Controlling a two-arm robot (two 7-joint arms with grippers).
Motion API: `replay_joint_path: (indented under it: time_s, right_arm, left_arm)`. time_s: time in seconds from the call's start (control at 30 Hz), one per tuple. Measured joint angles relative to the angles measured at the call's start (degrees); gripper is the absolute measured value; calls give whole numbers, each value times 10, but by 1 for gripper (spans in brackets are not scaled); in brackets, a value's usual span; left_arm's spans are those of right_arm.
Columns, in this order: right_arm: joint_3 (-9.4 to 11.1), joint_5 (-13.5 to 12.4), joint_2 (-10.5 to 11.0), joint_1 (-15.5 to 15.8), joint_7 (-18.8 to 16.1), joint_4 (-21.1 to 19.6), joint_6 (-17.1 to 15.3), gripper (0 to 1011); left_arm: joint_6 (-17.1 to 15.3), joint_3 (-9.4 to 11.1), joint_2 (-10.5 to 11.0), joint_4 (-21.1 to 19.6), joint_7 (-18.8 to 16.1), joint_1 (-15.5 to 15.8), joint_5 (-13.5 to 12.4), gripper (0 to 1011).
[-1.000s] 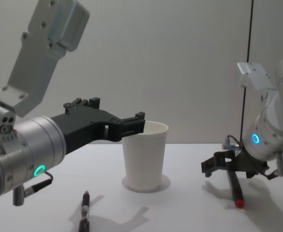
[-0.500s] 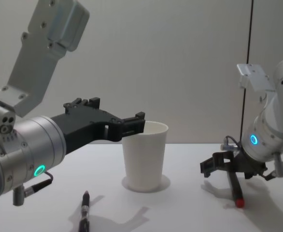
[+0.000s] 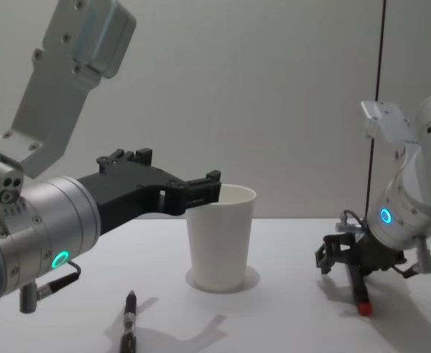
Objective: Place the pen into the pen holder.
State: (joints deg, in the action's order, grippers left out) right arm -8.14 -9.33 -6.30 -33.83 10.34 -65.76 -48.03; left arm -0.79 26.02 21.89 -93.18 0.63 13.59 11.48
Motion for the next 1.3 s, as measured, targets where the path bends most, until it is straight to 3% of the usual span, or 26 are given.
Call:
replay_joint_path:
  time_s: [0.47,0.93,1.3]
  right_arm:
    - [7,3,-2,-5,4,12,2,180]
    - [13,12,-4,-8,4,20,11,177]
    - [13,29,-2,1,-11,1,37,177]
  left_arm:
    - [0,0,0,0,0,0,0,1001]
    - [0,0,0,0,0,0,0,1001]
    - [0,0,0,0,0,0,0,1001]
